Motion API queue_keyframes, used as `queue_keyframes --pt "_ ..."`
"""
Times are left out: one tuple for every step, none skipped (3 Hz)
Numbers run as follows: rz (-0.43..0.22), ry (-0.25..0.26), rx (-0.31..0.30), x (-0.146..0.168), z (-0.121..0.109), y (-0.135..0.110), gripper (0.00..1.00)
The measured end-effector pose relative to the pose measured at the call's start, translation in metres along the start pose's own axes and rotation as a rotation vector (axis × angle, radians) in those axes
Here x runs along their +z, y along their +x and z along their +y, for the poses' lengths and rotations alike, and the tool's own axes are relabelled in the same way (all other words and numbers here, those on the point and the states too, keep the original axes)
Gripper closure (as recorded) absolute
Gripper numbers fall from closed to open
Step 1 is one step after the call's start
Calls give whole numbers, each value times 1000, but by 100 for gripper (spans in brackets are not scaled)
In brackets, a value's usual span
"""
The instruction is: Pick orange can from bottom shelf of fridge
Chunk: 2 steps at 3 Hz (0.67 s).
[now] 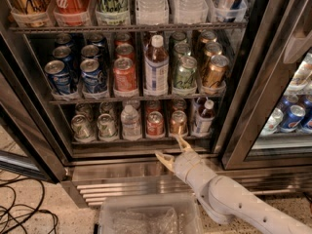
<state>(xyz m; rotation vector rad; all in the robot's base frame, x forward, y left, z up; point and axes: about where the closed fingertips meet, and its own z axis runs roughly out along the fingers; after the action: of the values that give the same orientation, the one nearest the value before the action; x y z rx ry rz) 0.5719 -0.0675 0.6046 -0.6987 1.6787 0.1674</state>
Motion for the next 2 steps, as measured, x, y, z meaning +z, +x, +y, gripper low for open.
queue_keyframes --pt "-33 32 15 2 -5 -5 48" --pt "-80 117 70 -6 -10 -9 42"
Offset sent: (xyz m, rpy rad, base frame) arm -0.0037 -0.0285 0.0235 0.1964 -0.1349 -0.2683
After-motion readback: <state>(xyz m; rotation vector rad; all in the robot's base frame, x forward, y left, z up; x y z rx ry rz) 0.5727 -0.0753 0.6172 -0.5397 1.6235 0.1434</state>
